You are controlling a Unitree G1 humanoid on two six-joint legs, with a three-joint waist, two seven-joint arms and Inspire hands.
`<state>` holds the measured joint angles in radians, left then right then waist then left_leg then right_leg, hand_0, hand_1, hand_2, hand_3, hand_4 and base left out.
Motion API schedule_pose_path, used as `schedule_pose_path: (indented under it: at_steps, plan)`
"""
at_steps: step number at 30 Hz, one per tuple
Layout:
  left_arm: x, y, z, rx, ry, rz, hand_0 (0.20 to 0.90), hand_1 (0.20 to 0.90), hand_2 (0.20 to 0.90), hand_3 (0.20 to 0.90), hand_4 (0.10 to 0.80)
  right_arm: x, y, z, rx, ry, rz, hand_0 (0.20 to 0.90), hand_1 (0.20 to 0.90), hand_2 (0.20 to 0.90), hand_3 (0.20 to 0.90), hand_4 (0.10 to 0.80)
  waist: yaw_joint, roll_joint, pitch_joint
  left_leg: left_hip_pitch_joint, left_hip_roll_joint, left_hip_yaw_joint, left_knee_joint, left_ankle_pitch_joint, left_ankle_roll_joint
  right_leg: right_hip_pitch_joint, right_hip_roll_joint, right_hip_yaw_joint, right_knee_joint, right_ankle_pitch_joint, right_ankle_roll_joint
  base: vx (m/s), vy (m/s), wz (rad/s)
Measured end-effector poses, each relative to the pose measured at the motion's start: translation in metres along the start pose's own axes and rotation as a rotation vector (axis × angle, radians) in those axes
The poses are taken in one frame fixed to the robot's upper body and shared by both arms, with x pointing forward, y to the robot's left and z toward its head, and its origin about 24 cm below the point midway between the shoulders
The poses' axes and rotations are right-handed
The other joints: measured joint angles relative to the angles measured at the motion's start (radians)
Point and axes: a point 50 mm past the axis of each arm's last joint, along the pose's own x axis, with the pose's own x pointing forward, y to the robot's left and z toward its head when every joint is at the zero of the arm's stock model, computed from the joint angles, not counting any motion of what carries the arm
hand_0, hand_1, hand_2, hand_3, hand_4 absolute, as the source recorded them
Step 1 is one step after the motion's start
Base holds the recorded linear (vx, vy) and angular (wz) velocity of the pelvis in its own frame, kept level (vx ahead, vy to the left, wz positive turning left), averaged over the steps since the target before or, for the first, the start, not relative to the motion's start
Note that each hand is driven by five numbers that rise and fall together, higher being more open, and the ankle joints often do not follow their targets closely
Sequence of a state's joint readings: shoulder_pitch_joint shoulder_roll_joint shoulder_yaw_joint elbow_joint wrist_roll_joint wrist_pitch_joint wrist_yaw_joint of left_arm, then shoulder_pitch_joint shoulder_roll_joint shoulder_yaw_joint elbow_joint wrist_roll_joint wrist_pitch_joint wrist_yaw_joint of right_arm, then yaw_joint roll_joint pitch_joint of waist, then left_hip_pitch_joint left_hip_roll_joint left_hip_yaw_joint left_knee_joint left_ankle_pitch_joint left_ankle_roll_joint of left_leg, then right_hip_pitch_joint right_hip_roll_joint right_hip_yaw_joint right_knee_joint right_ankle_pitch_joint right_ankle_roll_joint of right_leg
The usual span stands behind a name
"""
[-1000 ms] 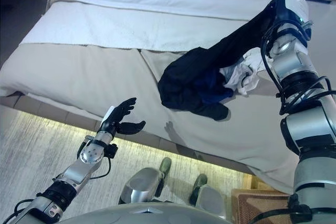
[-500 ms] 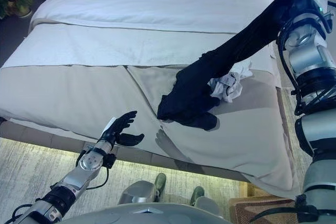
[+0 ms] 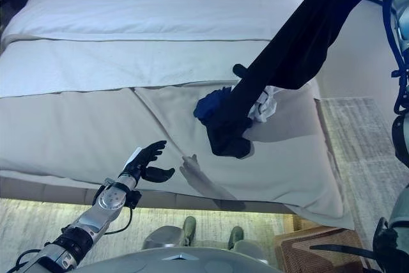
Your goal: Pick up the clothes from the bed and place them into the basket
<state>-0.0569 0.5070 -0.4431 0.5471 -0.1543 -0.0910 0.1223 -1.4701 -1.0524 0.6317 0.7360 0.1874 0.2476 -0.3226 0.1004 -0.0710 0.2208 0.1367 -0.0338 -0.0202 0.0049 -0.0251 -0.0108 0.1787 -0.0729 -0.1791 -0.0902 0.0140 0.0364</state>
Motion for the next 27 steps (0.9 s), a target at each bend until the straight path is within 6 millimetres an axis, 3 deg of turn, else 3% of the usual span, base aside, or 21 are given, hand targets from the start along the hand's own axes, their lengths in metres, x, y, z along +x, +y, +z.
schedule_pose_path:
  at_steps: [5,17,24,27]
  plan:
    - [0.001,-0.001,-0.003,0.002,0.017,-0.004,0.900,0.900,0.900,0.900,0.800,0.005,-0.019,0.010,-0.019,-0.027,-0.078,0.300,0.300,0.300,0.200,0.100,-0.027,-0.002,-0.002,0.022,-0.001,0.039,-0.020,0.000,0.000,-0.002,-0.002,0.036,0.000,0.000,0.000,0.028,0.019,-0.21]
    - [0.004,-0.002,0.000,0.008,0.008,-0.014,0.900,0.900,0.900,0.900,0.800,0.006,-0.037,0.011,-0.083,-0.026,-0.143,0.300,0.300,0.300,0.200,0.100,-0.069,-0.001,-0.003,0.032,0.002,0.089,-0.047,0.000,0.000,-0.032,0.003,0.091,-0.001,0.000,0.000,-0.013,0.012,-0.15]
    - [0.005,-0.008,-0.002,0.039,0.023,-0.044,0.900,0.900,0.900,0.900,0.800,0.011,-0.069,0.027,-0.074,-0.050,-0.250,0.300,0.300,0.300,0.200,0.100,-0.093,-0.001,-0.004,0.036,0.004,0.111,-0.043,0.000,0.000,-0.038,0.006,0.116,-0.001,0.002,-0.002,-0.032,0.005,-0.11]
    - [0.005,-0.011,-0.003,0.041,0.026,-0.055,0.900,0.900,0.900,0.900,0.800,0.011,-0.077,0.024,-0.098,-0.029,-0.273,0.300,0.300,0.300,0.200,0.100,-0.101,-0.009,-0.009,0.000,0.003,0.118,0.035,-0.001,0.000,-0.039,-0.007,0.126,-0.001,0.038,-0.012,-0.031,0.000,-0.08]
